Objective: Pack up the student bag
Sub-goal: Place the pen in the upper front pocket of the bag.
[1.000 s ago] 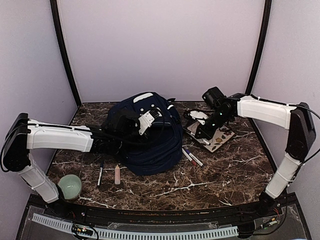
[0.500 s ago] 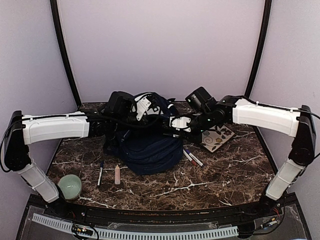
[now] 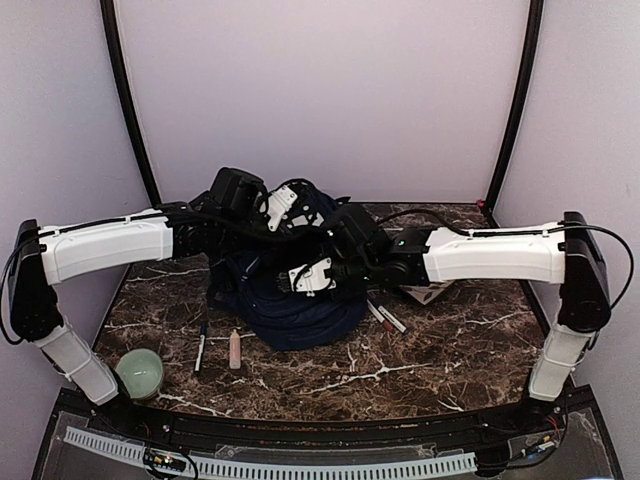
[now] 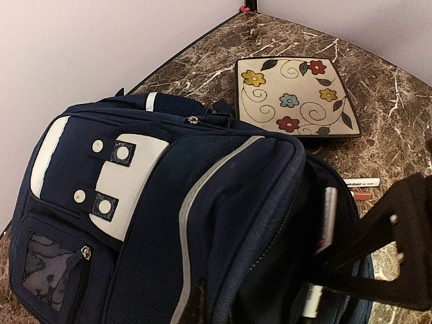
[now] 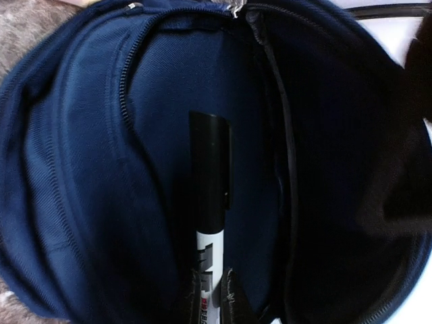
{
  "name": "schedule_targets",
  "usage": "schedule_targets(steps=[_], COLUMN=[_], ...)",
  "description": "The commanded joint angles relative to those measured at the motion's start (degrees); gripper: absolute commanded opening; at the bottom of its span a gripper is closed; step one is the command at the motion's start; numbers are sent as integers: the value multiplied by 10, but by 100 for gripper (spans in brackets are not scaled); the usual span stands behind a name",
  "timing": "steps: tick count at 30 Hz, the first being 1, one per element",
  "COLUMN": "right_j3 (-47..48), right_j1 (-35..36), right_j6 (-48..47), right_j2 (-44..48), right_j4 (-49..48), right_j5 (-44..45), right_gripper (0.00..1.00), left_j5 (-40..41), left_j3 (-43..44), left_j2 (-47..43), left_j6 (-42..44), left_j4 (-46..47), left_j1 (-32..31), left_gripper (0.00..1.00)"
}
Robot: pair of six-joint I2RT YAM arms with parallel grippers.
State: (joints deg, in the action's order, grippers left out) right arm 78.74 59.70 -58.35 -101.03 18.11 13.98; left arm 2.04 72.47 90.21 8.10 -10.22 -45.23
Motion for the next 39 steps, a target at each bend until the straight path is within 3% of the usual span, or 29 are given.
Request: schedule_targets(steps=[1, 13, 23, 31, 39], right_j3=[-27, -8, -17, -96, -110], right_j1=[9, -10, -25, -7, 12], right_j6=[-103, -186, -191, -171, -108], right_j2=[-37, -187, -217, -132, -37], right_j4=[-161, -421, -559, -548, -349], right_j5=[88, 154, 190, 175, 136], right_gripper=[5, 4, 35, 41, 42], left_j5=[-59, -74, -70, -43, -19], left_j3=[57, 57, 37, 29, 24], left_j2=[-24, -30, -35, -20, -4], left_j6=[-17, -23, -30, -36, -47], left_j4=[35, 26, 36, 40, 50], left_j1=[-3, 1, 2, 8, 14], left_gripper=[0, 0, 0, 0, 0])
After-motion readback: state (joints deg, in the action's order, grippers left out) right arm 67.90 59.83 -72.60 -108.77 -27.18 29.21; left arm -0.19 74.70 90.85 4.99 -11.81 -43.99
